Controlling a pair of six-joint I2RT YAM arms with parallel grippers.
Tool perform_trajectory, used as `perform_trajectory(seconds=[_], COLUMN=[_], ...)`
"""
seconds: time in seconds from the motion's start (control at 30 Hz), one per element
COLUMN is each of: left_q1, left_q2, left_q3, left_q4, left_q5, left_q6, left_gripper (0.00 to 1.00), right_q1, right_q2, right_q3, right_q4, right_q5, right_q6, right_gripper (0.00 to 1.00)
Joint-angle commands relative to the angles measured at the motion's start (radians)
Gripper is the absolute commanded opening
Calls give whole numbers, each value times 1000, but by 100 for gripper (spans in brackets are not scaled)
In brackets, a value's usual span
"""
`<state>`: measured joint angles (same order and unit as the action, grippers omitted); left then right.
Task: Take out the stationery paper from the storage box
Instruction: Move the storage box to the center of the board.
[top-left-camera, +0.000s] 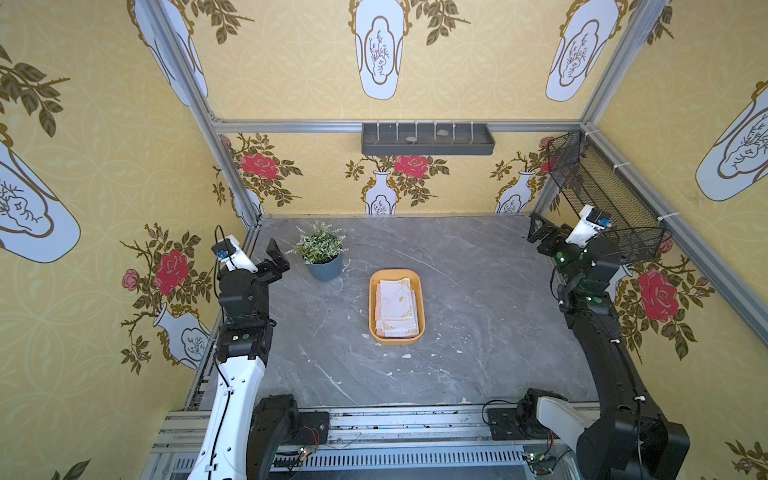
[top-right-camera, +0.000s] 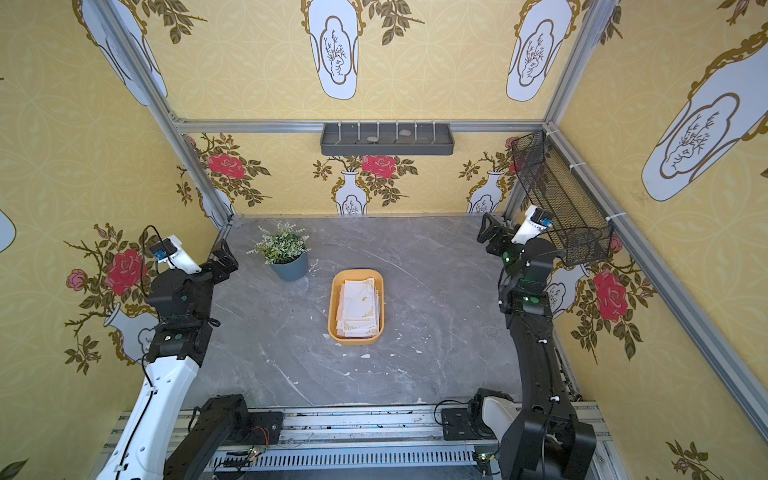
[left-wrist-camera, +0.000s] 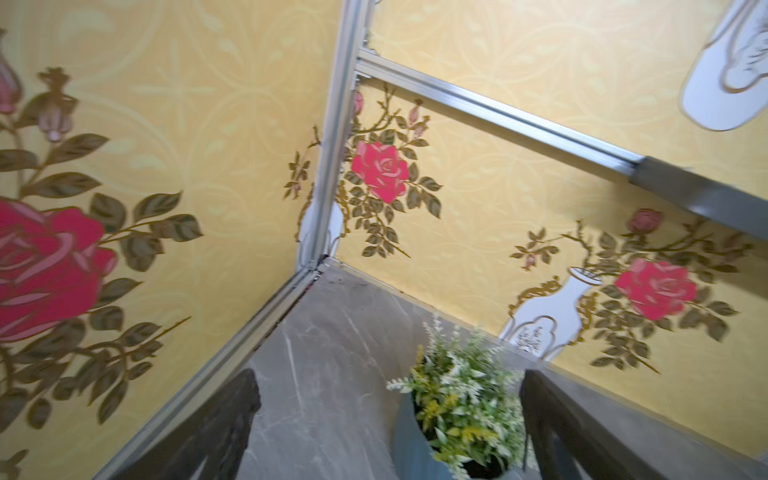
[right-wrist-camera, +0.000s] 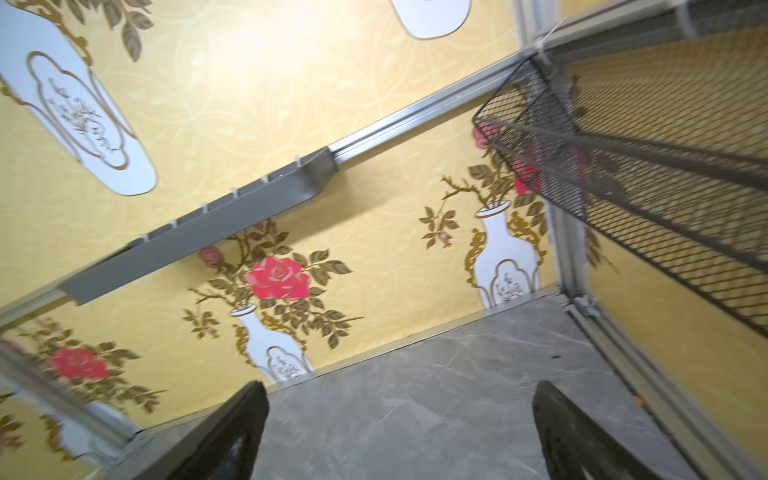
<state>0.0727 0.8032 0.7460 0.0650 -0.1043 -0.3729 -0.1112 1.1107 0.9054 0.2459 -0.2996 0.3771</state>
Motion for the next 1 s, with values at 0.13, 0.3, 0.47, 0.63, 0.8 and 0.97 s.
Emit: perform_trajectory(seconds=[0.13,0.3,0.47,0.63,0.8,0.97], left_q1=[-202,-445,-467,-475,-478,-479], left_q2=[102,205,286,307,307,326], left_q3=[125,196,177,143,117,116], left_q4=[-375,-539,-577,-557,-535,-538], left_q5=[235,-22,-7,5,16,23], left_q6=[42,40,-26,-42,-57,-55], left_gripper=[80,78,72,72,72,71], right_q1=[553,762,820,821,821,820], right_q2=[342,647,751,755,777,776], right_q3=[338,530,489,450,425,393], right_q4=[-576,-838,-834,-802,-778,-763], right_q5=[282,406,479,470,427,437], right_q6=[-195,-135,-37,13,34,56], right_gripper=[97,89,81,60,56,31])
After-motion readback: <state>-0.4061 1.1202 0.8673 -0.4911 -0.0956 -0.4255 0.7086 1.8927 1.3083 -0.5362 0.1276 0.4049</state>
